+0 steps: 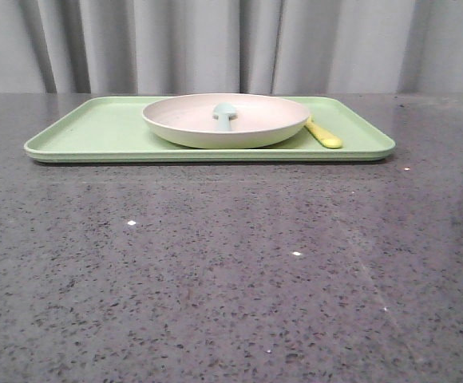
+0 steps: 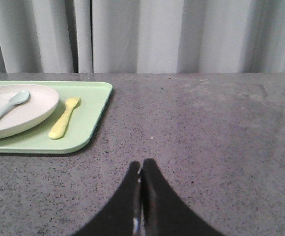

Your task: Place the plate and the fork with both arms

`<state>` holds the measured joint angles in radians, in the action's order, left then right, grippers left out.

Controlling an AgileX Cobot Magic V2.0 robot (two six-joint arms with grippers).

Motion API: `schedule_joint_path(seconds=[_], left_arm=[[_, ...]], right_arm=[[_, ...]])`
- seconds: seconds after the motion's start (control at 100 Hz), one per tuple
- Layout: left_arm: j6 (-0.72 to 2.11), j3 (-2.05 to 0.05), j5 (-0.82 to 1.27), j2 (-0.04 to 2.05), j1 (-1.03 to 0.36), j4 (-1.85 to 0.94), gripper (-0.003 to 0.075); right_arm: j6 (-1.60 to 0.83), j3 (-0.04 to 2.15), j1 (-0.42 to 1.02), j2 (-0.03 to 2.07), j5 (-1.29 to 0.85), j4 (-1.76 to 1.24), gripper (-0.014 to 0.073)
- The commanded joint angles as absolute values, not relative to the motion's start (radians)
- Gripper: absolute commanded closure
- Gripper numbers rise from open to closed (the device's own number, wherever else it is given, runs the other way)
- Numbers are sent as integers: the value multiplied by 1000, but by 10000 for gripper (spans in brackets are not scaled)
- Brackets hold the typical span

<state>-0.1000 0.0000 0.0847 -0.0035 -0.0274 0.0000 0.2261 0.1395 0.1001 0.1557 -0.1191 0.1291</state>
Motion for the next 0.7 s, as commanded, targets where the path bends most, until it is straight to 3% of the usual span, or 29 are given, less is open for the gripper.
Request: schedule_joint_path(seconds=[0.0,0.17,0.27,0.69], left_arm=[[-104,13,0,-36,-24,0,741],[-104,13,0,-36,-24,0,741],[-104,13,0,-36,-24,0,741],[-104,13,0,-36,-24,0,741]], right_arm=[[218,103,79,124,22,116,660],[219,-25,67,23,89,107,660],[220,-22,67,-38,16,97,660],[220,-22,67,-34,14,96,660]])
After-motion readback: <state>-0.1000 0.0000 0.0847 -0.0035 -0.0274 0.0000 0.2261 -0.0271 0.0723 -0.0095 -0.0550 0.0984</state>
